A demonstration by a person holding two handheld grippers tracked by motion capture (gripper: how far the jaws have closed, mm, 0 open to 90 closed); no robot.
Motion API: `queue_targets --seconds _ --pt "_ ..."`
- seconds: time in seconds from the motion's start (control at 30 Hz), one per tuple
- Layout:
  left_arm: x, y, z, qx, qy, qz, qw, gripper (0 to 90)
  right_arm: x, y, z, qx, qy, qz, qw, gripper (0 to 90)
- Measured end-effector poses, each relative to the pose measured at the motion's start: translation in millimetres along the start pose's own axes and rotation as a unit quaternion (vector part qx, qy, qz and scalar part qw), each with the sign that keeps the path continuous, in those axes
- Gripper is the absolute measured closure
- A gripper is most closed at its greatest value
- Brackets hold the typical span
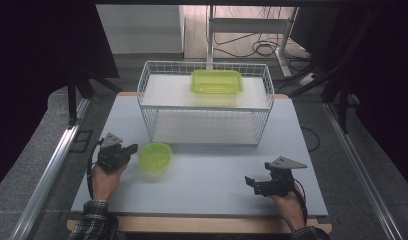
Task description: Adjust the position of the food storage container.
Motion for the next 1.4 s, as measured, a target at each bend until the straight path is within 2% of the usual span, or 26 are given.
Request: queue_targets --seconds 0.23,0.5,0.93,1.17,1.23,1.3,1.4 --pt "11.6 -2.8 3.5 0.025 0.009 -0.023 0.9994 90.0 1.8 -1.1 1.0 0.000 -0.003 -0.004 1.0000 3.5" --pt "16.5 -1.5 14.8 0.036 0.007 -0.030 0.9989 90.0 3.4 -2.2 0.4 -0.002 -0.004 -0.008 1.0000 3.7" --pt "22.9 7.6 60.5 0.054 -0.022 -0.034 0.9977 90.0 5.5 -4.4 -0.2 -0.002 -0.001 -0.016 0.9999 3.7" --pt "27.5 14.8 96.7 0.077 -0.051 -0.034 0.9952 90.0 6.0 -5.1 -0.8 -0.002 0.000 -0.018 0.9998 3.7" --pt "28.2 16.8 104.5 0.089 -0.055 -0.034 0.9940 90.0 6.1 -5.3 -0.9 -0.003 0.001 -0.018 0.9998 3.8" --pt "26.6 19.3 105.1 0.092 -0.051 -0.029 0.9940 90.0 6.2 -5.4 -1.1 -0.003 0.001 -0.019 0.9998 3.8" --pt "20.2 20.4 95.2 0.077 -0.041 -0.022 0.9959 90.0 5.6 -5.4 -1.4 -0.003 0.002 -0.019 0.9998 3.7"
Point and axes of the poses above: each handheld gripper's, and its own axes: x roughly forward along the jaws, y roughly out of its top, z roughly to its right, the point moved 9 cm from there along x, roughly forward along the jaws, and after that the axes turned 9 degrees about x, right-handed, at the moved point
